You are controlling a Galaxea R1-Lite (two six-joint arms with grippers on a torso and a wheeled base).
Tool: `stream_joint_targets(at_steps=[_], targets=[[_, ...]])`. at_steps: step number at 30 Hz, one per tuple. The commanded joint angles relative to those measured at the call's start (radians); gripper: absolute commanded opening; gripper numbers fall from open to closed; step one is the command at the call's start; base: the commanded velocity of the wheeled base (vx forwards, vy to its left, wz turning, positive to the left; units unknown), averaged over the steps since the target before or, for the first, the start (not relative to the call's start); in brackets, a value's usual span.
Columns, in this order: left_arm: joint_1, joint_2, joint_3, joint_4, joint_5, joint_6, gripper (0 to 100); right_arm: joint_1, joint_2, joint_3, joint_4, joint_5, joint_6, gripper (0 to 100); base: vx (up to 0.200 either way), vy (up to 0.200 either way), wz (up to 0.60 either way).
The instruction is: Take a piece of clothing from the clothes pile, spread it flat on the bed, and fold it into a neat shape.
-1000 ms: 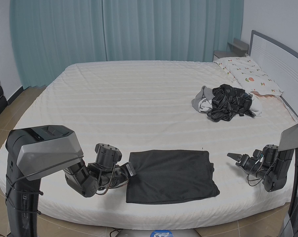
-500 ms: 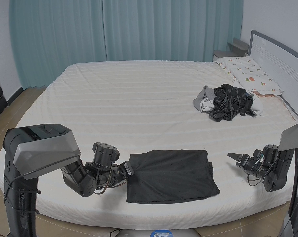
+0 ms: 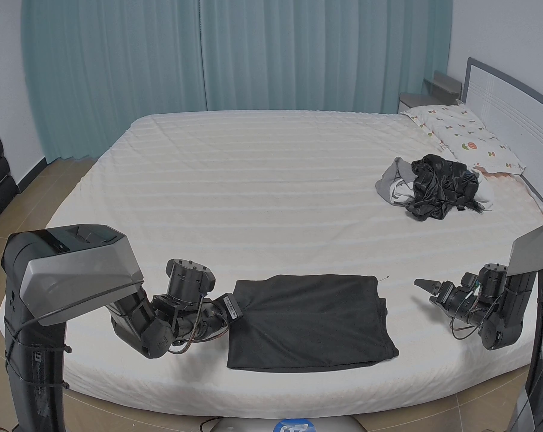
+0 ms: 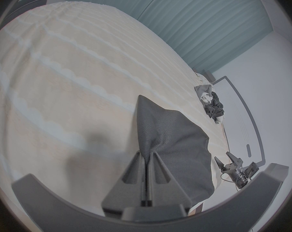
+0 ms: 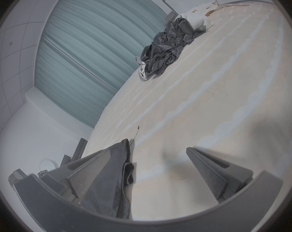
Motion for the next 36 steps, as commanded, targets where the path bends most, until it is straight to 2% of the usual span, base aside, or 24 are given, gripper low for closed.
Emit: stream_joint_targets(at_steps=[1, 26, 36], targets=[[0.001, -0.002, 0.007, 0.000, 0.000, 0.000, 0, 0.000, 0.001, 0.000, -0.011, 0.001, 0.000, 100, 0.000, 0.200, 0.00], [0.003, -0.005, 0.036, 0.000, 0.000, 0.000, 0, 0.008, 0.003, 0.000, -0.011, -0.001, 0.000, 100, 0.000, 0.200, 0.00], [0.000, -0.001, 0.040, -0.004, -0.001, 0.001, 0, 0.006, 0.003, 0.000, -0.009, -0.001, 0.000, 100, 0.000, 0.000, 0.00]])
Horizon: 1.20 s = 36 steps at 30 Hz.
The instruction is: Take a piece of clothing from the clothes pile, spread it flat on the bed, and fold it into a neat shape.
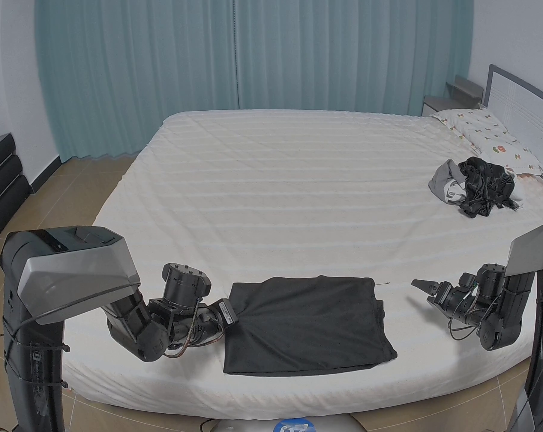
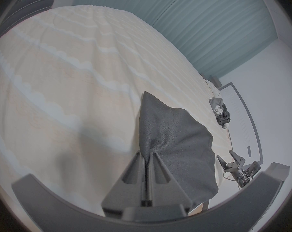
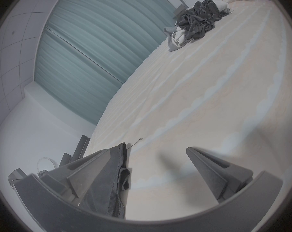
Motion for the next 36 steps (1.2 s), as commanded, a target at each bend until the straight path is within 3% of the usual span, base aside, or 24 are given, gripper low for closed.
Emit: stream_joint_targets(at_steps=[1, 18, 19, 30, 36], targets=[[0.000, 0.004, 0.001, 0.000, -0.001, -0.002, 0, 0.000, 0.002, 0.000, -0.009, 0.000, 0.000, 100, 0.000, 0.000, 0.00], [-0.009, 0.003, 0.027, 0.000, -0.001, -0.002, 0, -0.001, 0.003, 0.000, -0.011, 0.000, 0.000, 100, 0.000, 0.000, 0.00], [-0.009, -0.004, 0.031, 0.000, 0.001, -0.002, 100, -0.001, 0.003, 0.000, -0.009, 0.000, 0.000, 100, 0.000, 0.000, 0.00], [0.009, -0.001, 0.014, -0.057, 0.056, -0.031, 100, -0.001, 0.002, -0.002, -0.009, 0.000, 0.000, 100, 0.000, 0.000, 0.00], [0.033, -0.033, 0.028, -0.088, 0.050, -0.063, 100, -0.001, -0.027, 0.004, -0.011, 0.000, 0.003, 100, 0.000, 0.000, 0.00]])
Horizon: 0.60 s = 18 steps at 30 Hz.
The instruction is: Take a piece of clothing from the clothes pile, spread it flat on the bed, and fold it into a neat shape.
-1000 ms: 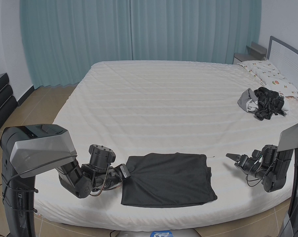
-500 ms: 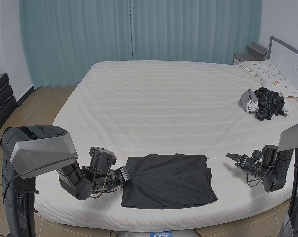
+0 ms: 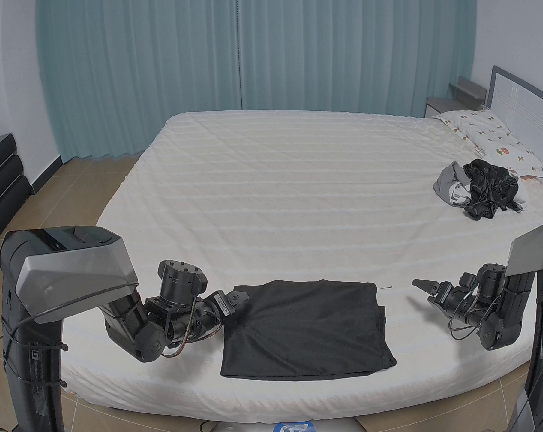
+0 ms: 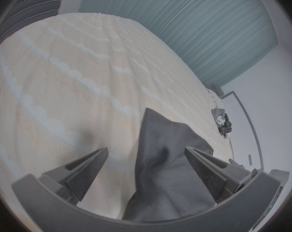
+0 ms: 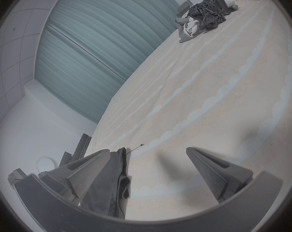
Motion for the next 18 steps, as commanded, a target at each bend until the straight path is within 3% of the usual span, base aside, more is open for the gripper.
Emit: stream_joint_targets(at_steps=[1, 5, 14, 18], targets=[[0.020, -0.031, 0.012, -0.001, -0.010, -0.005, 100, 0.000, -0.033, 0.013, -0.010, 0.000, 0.004, 100, 0.000, 0.000, 0.00], [0.025, -0.029, 0.025, -0.009, -0.022, -0.004, 100, 0.026, -0.069, 0.057, -0.010, 0.006, 0.007, 100, 0.000, 0.000, 0.00], [0.020, 0.092, -0.187, -0.030, -0.038, -0.002, 100, 0.080, -0.043, 0.065, -0.010, -0.001, 0.001, 100, 0.000, 0.000, 0.00], [0.008, 0.123, -0.210, -0.030, -0.038, -0.004, 100, 0.080, -0.030, 0.062, -0.010, -0.001, 0.001, 100, 0.000, 0.000, 0.00]])
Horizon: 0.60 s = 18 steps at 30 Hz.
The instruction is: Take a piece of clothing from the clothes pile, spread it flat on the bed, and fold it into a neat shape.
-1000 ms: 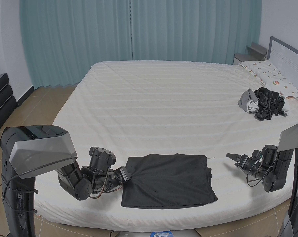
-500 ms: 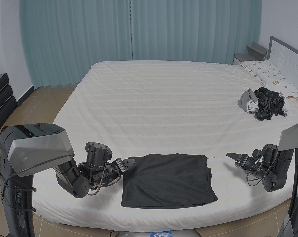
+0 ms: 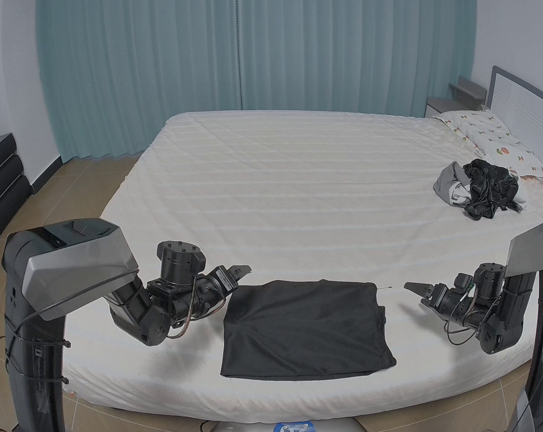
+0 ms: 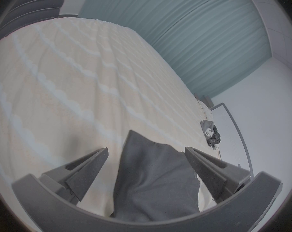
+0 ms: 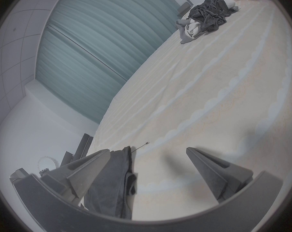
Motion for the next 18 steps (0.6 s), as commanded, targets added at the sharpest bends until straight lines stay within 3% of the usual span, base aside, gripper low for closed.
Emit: stream_joint_targets(at_steps=[1, 14, 15, 18], targets=[[-0.018, 0.084, -0.057, -0.010, 0.001, 0.002, 100, 0.007, 0.023, -0.005, -0.010, 0.000, -0.001, 100, 0.000, 0.000, 0.00], [-0.020, 0.122, -0.098, 0.002, 0.012, 0.012, 100, 0.008, 0.033, -0.005, -0.010, 0.000, -0.004, 100, 0.000, 0.000, 0.00], [-0.021, 0.122, -0.098, 0.002, 0.014, 0.012, 0, 0.008, 0.033, -0.005, -0.010, 0.000, -0.004, 100, 0.000, 0.000, 0.00], [-0.021, 0.124, -0.098, 0.001, 0.017, 0.012, 0, 0.007, 0.031, -0.005, -0.010, 0.000, -0.004, 100, 0.000, 0.000, 0.00]])
